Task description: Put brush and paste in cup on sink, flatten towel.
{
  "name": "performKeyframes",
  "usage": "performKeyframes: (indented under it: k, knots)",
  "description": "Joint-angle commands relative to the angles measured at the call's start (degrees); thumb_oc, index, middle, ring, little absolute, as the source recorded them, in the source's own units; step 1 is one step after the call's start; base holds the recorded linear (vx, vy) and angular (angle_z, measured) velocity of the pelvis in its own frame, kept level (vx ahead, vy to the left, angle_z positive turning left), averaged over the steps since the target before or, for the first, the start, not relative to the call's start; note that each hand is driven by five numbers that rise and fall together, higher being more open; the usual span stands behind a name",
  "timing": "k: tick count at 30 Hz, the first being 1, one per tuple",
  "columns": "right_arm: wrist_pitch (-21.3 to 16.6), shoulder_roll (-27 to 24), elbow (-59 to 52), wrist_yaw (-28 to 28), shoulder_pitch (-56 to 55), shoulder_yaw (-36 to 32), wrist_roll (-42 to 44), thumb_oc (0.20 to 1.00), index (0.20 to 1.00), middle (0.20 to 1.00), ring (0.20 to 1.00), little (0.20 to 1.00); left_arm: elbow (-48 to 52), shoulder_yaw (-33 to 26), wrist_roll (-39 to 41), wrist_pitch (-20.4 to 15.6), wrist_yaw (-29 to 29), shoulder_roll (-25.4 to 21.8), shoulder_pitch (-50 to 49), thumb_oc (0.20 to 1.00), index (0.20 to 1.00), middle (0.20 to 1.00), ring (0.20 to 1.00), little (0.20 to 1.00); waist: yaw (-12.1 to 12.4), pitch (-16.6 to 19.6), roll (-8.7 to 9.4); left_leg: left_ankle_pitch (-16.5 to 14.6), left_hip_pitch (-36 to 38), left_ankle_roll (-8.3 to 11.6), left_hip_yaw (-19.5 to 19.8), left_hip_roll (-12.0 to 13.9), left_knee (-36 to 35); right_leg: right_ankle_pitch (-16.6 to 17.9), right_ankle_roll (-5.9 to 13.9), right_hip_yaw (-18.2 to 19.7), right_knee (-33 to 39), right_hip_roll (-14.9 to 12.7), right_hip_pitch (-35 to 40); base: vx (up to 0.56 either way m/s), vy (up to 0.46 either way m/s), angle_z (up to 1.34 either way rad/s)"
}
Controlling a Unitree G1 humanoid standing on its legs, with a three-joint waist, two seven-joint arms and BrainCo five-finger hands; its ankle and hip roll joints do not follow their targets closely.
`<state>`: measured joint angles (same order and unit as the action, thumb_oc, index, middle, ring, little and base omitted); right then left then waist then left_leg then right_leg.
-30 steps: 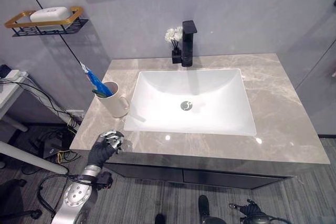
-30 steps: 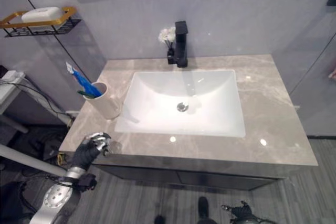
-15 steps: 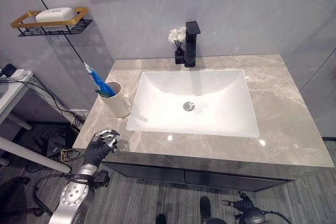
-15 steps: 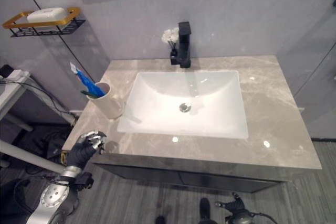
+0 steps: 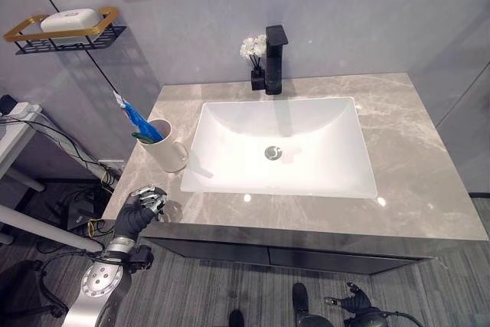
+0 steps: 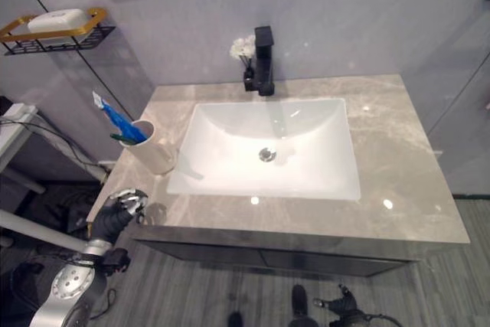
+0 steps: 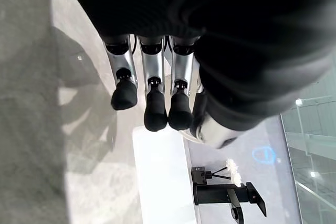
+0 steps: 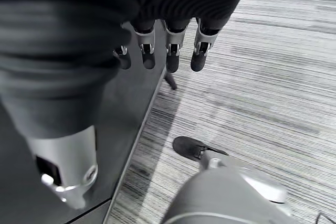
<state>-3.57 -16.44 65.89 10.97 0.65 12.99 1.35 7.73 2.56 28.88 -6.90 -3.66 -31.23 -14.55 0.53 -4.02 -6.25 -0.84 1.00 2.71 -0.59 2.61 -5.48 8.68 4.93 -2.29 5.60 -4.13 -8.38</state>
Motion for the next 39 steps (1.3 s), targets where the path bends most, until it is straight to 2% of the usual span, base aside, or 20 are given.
performKeyframes:
  k: [1, 23, 29, 39]
  knots:
    - [-0.2, 0.5, 0.5, 0.2, 3.2, 1.9, -0.9, 1.0, 1.0, 1.0, 1.0, 1.0, 0.5, -2.4, 1.1, -1.6, -1.0, -2.4, 3.8, 0.2, 0.2, 0.2, 0.2, 0.2, -1.2, -0.8, 3.17, 0.9, -1.9, 0.78, -1.0, -0.3, 0.5, -2.6, 3.48, 1.9, -0.6, -5.2, 4.3, 0.0, 0.0, 0.0]
    - [1.2, -0.2, 2.7, 1.6, 2.3, 1.2, -2.6, 1.0, 1.0, 1.0, 1.0, 1.0, -4.8, -4.7, -0.5, -2.0, -5.7, -1.5, 10.3, 0.2, 0.2, 0.2, 0.2, 0.2, -2.6, -2.3, 3.81, 1.2, -3.2, 1.25, -1.9, 0.4, 0.5, -2.7, 3.35, 2.5, -0.6, -4.6, 2.3, 0.0, 0.0, 0.0]
    - [0.9, 0.6, 3.8, 2.6, 1.4, -2.3, 1.6, 1.0, 1.0, 1.0, 1.0, 1.0, -4.5, -6.2, -2.0, -2.7, -7.3, -1.8, 12.3, 0.2, 0.2, 0.2, 0.2, 0.2, -3.2, -2.8, 4.27, 1.3, -4.0, 1.34, -2.3, 0.5, 0.5, -2.4, 3.42, 2.7, -0.6, -4.5, 1.2, 0.0, 0.001, -0.01]
    - [1.6, 1.1, 6.2, 3.2, 1.0, -2.7, 2.2, 1.0, 1.0, 1.0, 1.0, 1.0, -5.3, -5.7, -2.3, -3.6, -9.4, -1.5, 17.1, 0.2, 0.2, 0.2, 0.2, 0.2, -3.9, -3.8, 5.28, 1.3, -5.1, 1.33, -2.6, 0.7, 0.5, -2.3, 3.47, 3.2, -0.6, -4.3, -0.1, 0.0, 0.0, -0.02]
